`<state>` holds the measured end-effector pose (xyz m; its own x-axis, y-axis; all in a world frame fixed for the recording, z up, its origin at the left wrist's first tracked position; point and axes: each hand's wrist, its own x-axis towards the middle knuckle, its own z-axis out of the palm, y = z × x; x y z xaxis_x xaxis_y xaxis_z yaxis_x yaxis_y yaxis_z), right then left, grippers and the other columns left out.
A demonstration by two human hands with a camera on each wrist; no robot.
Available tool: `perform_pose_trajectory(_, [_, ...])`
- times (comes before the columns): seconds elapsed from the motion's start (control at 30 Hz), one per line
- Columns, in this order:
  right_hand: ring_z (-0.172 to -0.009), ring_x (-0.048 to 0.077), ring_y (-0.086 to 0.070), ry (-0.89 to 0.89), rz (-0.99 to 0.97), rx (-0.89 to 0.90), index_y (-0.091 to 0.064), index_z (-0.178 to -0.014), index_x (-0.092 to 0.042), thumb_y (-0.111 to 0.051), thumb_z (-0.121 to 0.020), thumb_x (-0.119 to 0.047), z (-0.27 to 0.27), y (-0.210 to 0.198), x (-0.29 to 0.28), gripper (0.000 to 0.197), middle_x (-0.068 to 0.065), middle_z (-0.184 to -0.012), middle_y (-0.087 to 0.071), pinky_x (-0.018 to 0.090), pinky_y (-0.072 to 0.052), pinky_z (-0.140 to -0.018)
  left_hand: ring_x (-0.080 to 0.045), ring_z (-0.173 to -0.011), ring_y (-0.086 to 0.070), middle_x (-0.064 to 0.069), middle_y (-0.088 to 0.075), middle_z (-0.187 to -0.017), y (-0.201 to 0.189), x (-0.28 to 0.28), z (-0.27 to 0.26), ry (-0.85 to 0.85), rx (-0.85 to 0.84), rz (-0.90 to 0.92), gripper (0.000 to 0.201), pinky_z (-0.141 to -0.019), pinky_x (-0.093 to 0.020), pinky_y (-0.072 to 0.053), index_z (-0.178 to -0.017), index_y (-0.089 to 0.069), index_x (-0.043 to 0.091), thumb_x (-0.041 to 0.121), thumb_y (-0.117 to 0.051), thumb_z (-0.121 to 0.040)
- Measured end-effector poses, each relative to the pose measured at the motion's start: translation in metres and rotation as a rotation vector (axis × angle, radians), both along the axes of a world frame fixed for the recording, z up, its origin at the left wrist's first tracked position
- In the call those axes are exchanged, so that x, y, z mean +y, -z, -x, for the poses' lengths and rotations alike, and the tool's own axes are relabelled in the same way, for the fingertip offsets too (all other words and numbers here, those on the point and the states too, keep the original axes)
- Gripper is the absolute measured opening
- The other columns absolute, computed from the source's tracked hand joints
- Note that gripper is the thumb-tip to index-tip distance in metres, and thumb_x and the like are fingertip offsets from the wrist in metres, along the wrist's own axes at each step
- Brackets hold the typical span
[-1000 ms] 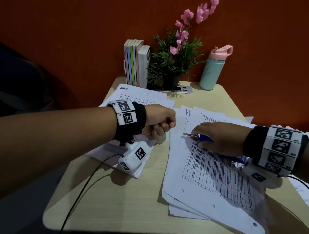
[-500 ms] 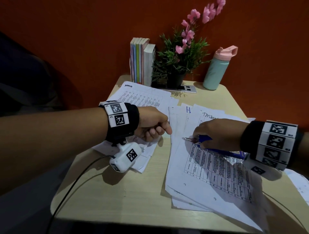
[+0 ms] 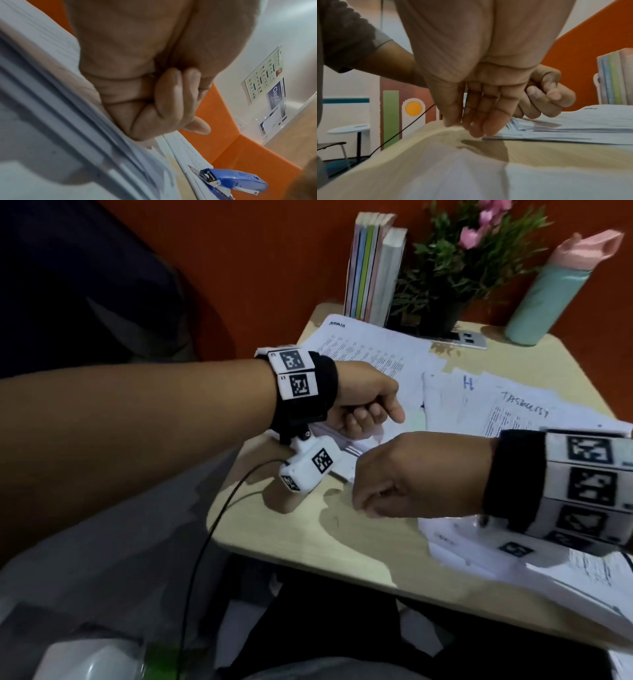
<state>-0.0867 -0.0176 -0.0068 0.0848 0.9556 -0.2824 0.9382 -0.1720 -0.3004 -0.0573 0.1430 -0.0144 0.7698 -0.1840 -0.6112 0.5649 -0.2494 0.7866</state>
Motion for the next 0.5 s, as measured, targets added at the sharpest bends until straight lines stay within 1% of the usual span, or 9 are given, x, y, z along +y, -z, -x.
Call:
perform_pose_trajectory(0.03, [-0.089, 0.009, -0.059, -0.007, 0.011, 0.009, -0.071, -0.104, -0.027, -0.062, -0.093, -0.026, 0.001, 0.002, 0.003, 0.015, -0.014, -0.102, -0.064, 0.032, -0.048, -0.081, -0.009, -0.044, -0.021, 0.004, -0.032, -0.058, -0.001, 0.003, 0.001, -0.011, -0.009, -0.001, 0.024, -0.04, -0.017, -0.019, -0.089, -0.057, 0.008, 0.015, -0.036, -0.097])
perform_pose_trajectory(0.13, [-0.088, 0.006, -0.056, -0.035, 0.015, 0.0, -0.072, -0.104, -0.027, -0.062, -0.093, -0.027, 0.005, 0.007, 0.011, 0.015, -0.017, -0.098, -0.06, 0.031, -0.048, -0.08, -0.009, -0.043, -0.02, 0.004, -0.031, -0.058, -0.004, 0.01, 0.004, -0.021, -0.022, 0.003, 0.023, -0.039, -0.017, -0.018, -0.09, -0.056, 0.008, 0.015, -0.035, -0.097])
perform_pose_trajectory(0.17, [-0.088, 0.007, -0.056, -0.029, 0.016, -0.014, -0.071, -0.103, -0.027, -0.062, -0.093, -0.029, 0.007, 0.008, 0.013, 0.014, -0.017, -0.098, -0.06, 0.031, -0.047, -0.08, -0.009, -0.044, -0.019, 0.004, -0.03, -0.058, -0.004, 0.012, 0.004, -0.022, -0.027, 0.004, 0.023, -0.04, -0.017, -0.017, -0.09, -0.056, 0.009, 0.014, -0.034, -0.096])
perform_pose_trajectory(0.3, [-0.083, 0.014, -0.056, -0.006, -0.002, -0.051, -0.07, -0.097, -0.021, -0.06, -0.092, -0.036, 0.012, 0.012, 0.022, 0.019, -0.007, -0.095, -0.06, 0.037, -0.048, -0.076, -0.008, -0.045, -0.018, 0.004, -0.03, -0.058, -0.005, 0.018, 0.004, -0.06, -0.04, 0.033, 0.023, -0.043, -0.018, -0.015, -0.091, -0.057, 0.009, 0.014, -0.035, -0.096])
perform_pose_trajectory(0.43, [-0.083, 0.012, -0.055, 0.001, 0.016, -0.108, -0.07, -0.095, -0.026, -0.058, -0.093, -0.041, 0.021, 0.011, 0.025, 0.02, -0.008, -0.098, -0.058, 0.035, -0.048, -0.075, -0.008, -0.043, -0.019, 0.004, -0.03, -0.058, -0.001, 0.021, 0.003, -0.079, -0.038, 0.066, 0.023, -0.04, -0.017, -0.016, -0.09, -0.059, 0.008, 0.015, -0.038, -0.096])
perform_pose_trajectory(0.5, [-0.084, 0.011, -0.054, -0.02, 0.019, -0.121, -0.07, -0.097, -0.027, -0.056, -0.095, -0.038, 0.024, 0.011, 0.026, 0.018, -0.009, -0.099, -0.059, 0.034, -0.048, -0.075, -0.008, -0.042, -0.019, 0.004, -0.03, -0.058, 0.001, 0.022, 0.003, -0.081, -0.035, 0.076, 0.023, -0.039, -0.017, -0.017, -0.089, -0.06, 0.008, 0.017, -0.04, -0.096])
